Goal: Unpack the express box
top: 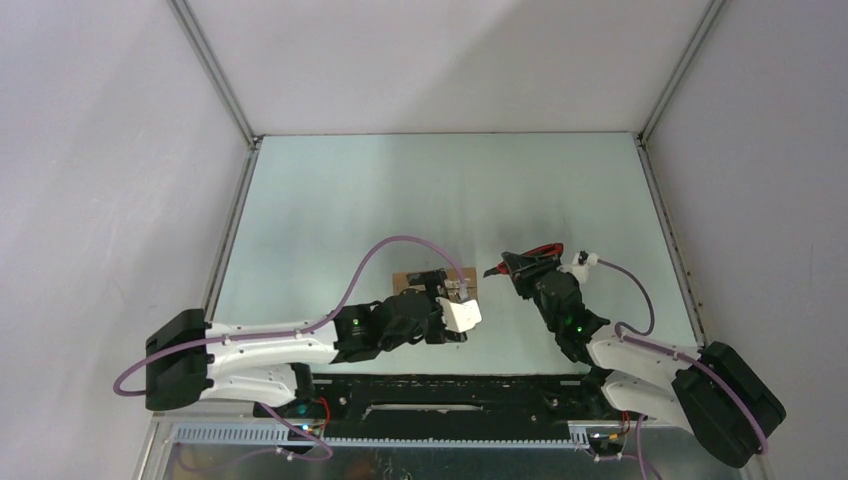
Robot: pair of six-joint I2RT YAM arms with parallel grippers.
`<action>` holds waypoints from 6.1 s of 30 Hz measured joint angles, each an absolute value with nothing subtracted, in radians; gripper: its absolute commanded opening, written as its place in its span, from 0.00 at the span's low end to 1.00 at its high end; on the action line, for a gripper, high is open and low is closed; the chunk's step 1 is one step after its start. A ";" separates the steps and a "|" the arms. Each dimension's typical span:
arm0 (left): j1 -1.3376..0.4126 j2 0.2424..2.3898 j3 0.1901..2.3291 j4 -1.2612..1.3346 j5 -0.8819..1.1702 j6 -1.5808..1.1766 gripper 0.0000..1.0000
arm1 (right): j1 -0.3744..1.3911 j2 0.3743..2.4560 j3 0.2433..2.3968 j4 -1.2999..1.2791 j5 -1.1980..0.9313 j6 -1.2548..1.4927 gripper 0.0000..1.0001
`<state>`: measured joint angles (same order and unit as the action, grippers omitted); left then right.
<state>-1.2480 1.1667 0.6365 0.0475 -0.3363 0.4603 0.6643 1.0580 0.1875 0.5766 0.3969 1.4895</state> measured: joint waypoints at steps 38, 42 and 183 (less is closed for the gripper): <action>-1.270 1.169 0.636 0.027 -0.291 0.455 1.00 | 0.660 1.159 0.188 0.698 0.347 1.482 0.00; -1.270 1.176 0.636 0.026 -0.288 0.454 1.00 | 0.660 1.143 0.188 0.698 0.347 1.482 0.00; -1.242 1.244 0.584 0.152 -0.388 0.453 1.00 | 0.698 1.032 0.117 0.753 0.339 1.503 0.00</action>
